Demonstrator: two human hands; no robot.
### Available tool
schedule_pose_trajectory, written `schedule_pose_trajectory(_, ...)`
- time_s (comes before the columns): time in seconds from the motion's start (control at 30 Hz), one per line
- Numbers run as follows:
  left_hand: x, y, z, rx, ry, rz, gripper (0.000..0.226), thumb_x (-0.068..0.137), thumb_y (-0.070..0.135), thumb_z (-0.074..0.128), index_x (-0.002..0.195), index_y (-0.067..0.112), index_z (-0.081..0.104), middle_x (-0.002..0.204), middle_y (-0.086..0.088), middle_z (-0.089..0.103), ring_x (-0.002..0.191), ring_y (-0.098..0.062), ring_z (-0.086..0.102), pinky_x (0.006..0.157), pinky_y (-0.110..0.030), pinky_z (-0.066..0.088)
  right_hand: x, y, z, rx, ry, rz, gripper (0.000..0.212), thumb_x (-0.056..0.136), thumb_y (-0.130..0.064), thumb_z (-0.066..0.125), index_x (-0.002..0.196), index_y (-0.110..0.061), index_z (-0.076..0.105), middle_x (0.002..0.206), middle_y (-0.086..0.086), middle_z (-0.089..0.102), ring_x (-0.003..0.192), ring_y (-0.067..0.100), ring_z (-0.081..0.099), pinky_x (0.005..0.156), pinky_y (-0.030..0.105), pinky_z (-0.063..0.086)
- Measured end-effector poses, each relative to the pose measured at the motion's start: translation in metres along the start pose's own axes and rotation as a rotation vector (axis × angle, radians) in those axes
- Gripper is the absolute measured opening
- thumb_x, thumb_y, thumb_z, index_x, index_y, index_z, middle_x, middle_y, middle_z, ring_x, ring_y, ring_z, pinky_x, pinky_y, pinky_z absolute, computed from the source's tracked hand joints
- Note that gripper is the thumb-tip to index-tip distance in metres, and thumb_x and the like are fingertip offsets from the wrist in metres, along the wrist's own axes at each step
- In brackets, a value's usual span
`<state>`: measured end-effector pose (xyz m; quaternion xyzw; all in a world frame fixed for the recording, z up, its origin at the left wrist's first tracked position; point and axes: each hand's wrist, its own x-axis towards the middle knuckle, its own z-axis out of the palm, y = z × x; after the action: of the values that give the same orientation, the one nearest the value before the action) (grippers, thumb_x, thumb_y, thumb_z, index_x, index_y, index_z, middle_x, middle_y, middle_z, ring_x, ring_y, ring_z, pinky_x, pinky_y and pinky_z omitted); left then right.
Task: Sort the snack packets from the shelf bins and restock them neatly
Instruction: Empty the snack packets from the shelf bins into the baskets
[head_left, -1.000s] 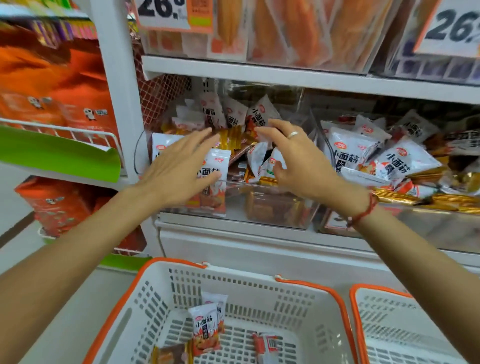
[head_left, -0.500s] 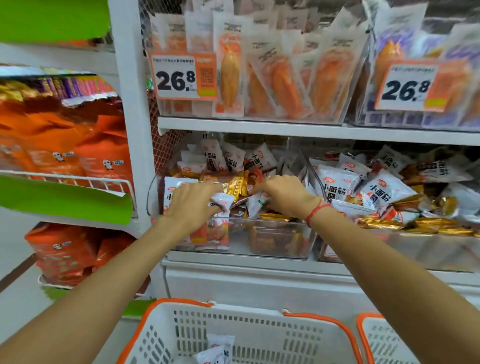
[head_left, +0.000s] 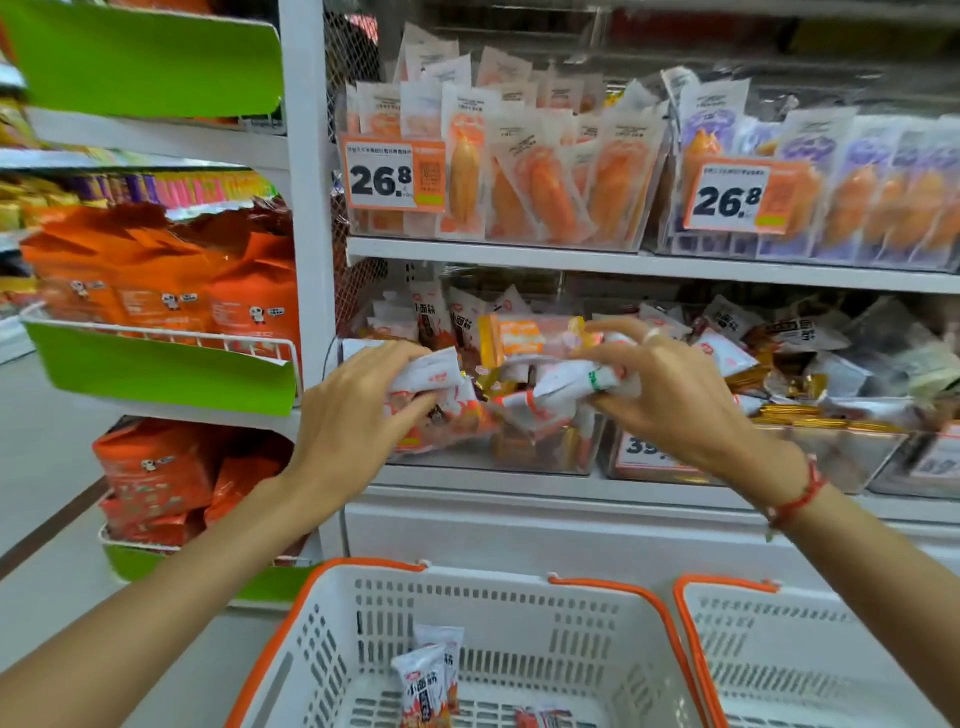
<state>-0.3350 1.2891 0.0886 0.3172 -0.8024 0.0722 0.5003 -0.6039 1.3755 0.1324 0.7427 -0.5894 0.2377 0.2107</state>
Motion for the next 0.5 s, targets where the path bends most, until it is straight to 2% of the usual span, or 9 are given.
schedule_pose_trajectory(0.07, -0.013, 0.006, -0.003, 0.015, -0.146, -0.096, 0.036, 0.081, 0.033, 0.076, 0.113, 0.023, 0.062, 0.102, 0.002, 0.068, 0.091, -0.018, 0.059, 0.061, -0.028, 0.037, -0.019, -0.007, 0.002, 0.014, -0.132, -0.046, 0.040, 0.077, -0.036, 0.075, 0.117, -0.032, 0.068, 0.120, -0.008, 0.064, 0.095, 0.025, 0.066, 0.066, 0.036, 0.053)
schedule_pose_trajectory(0.13, -0.031, 0.004, 0.002, 0.100, -0.378, -0.195, 0.042, 0.086, 0.042, 0.068, 0.124, 0.030, 0.055, 0.113, 0.003, 0.066, 0.103, -0.023, 0.061, 0.064, -0.031, 0.037, -0.038, -0.013, 0.019, 0.006, -0.271, -0.041, 0.044, 0.080, -0.040, 0.070, 0.124, -0.036, 0.062, 0.121, -0.010, 0.063, 0.105, 0.021, 0.062, 0.071, 0.033, 0.048)
schedule_pose_trajectory(0.23, -0.049, -0.010, 0.016, 0.215, -0.785, -0.174, 0.042, 0.089, 0.051, 0.060, 0.123, 0.028, 0.051, 0.120, 0.003, 0.063, 0.111, -0.024, 0.058, 0.069, -0.033, 0.039, -0.062, -0.017, 0.059, -0.057, -0.510, -0.029, 0.047, 0.084, -0.038, 0.064, 0.130, -0.045, 0.053, 0.118, -0.007, 0.058, 0.106, 0.024, 0.059, 0.064, 0.032, 0.038)
schedule_pose_trajectory(0.33, -0.055, -0.020, 0.029, 0.213, -1.001, -0.134, 0.044, 0.087, 0.053, 0.062, 0.119, 0.026, 0.051, 0.120, 0.003, 0.061, 0.113, -0.023, 0.055, 0.076, -0.035, 0.042, -0.078, -0.016, 0.091, -0.030, -0.654, -0.002, 0.047, 0.085, -0.030, 0.061, 0.128, -0.046, 0.053, 0.110, -0.005, 0.057, 0.104, 0.024, 0.058, 0.063, 0.030, 0.034)
schedule_pose_trajectory(0.4, -0.056, -0.025, 0.033, 0.176, -0.988, -0.115, 0.048, 0.084, 0.057, 0.063, 0.124, 0.031, 0.052, 0.126, 0.008, 0.057, 0.118, -0.017, 0.050, 0.084, -0.035, 0.044, -0.076, -0.014, 0.101, 0.078, -0.699, 0.024, 0.043, 0.087, -0.031, 0.061, 0.129, -0.038, 0.054, 0.121, -0.006, 0.055, 0.112, 0.020, 0.055, 0.072, 0.029, 0.040)
schedule_pose_trajectory(0.43, -0.055, -0.028, 0.033, 0.150, -0.911, -0.095, 0.048, 0.085, 0.056, 0.063, 0.125, 0.032, 0.053, 0.127, 0.009, 0.055, 0.120, -0.016, 0.049, 0.086, -0.035, 0.045, -0.072, -0.013, 0.101, 0.150, -0.699, 0.044, 0.042, 0.089, -0.033, 0.062, 0.130, -0.036, 0.054, 0.127, -0.008, 0.054, 0.117, 0.017, 0.053, 0.081, 0.029, 0.042)
schedule_pose_trajectory(0.5, -0.046, -0.038, 0.031, 0.138, -0.632, -0.028, 0.042, 0.086, 0.043, 0.068, 0.123, 0.025, 0.058, 0.126, 0.005, 0.058, 0.119, -0.020, 0.051, 0.087, -0.036, 0.047, -0.058, -0.014, 0.094, 0.270, -0.619, 0.064, 0.042, 0.091, -0.034, 0.061, 0.132, -0.033, 0.052, 0.134, -0.010, 0.052, 0.121, 0.012, 0.049, 0.095, 0.028, 0.041)
